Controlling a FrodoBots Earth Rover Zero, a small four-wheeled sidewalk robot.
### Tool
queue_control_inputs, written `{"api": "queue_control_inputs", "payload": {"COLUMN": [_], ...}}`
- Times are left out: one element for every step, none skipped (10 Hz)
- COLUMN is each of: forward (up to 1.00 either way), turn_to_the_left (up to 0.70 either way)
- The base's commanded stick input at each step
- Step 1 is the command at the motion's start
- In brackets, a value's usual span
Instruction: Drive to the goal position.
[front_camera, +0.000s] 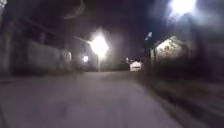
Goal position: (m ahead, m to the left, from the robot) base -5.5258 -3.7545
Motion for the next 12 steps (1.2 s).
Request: {"api": "queue_control_inputs", "payload": {"forward": [0.70, 0.70, 0.70, 0.70, 0.70, 0.70, 0.70, 0.70, 0.70, 0.70, 0.70, 0.70], "turn_to_the_left": [-0.35, -0.35, -0.35, -0.26, -0.06, -0.02, -0.26, -0.35, -0.35, -0.35, -0.35, -0.35]}}
